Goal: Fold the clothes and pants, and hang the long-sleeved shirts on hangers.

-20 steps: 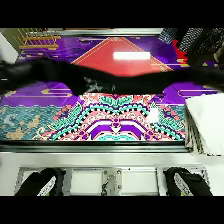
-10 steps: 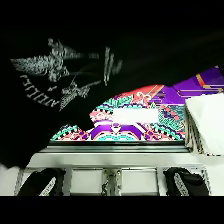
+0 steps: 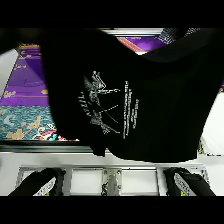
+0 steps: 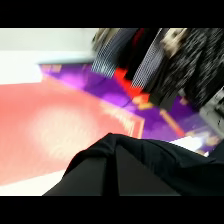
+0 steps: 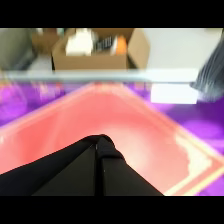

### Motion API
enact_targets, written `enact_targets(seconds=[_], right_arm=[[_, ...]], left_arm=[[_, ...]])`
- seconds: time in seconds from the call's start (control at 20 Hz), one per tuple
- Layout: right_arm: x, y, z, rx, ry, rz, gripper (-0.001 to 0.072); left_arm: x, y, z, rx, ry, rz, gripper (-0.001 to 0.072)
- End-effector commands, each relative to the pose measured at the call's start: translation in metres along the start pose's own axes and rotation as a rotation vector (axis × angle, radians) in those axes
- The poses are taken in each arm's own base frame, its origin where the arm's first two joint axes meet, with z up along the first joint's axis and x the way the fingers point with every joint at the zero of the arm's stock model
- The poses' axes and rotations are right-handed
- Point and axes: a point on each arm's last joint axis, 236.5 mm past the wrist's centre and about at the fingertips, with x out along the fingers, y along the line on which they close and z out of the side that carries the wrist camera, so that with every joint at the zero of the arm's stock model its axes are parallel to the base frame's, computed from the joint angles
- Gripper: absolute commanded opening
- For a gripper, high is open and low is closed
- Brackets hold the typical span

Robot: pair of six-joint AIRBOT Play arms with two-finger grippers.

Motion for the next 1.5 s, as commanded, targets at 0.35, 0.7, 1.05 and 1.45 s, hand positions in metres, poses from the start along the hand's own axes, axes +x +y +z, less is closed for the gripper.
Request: enact_targets(seconds=[0.35, 0.7, 1.05, 1.45], right_arm=[[0.214, -0.121, -0.169, 0.177, 0.375, -0.090, 0.0642], [0.133, -0.131, -0.181, 0.155, 0.510, -0.094, 0.0466], [0.078, -0.079, -0.286, 0.204, 0.725, -0.028, 0.0466], [0.072, -0.043, -0.322, 0.179, 0.811, 0.039, 0.0466]], left_arm=[[0.191, 0.207, -0.138, -0.256, 0.363, 0.235, 0.0592], [0.082, 0.303, -0.222, -0.279, 0.714, 0.516, 0.0603], [0.058, 0.317, -0.377, -0.465, 0.891, 0.453, 0.0602], [0.080, 0.304, -0.410, -0.585, 0.980, 0.334, 0.0601]])
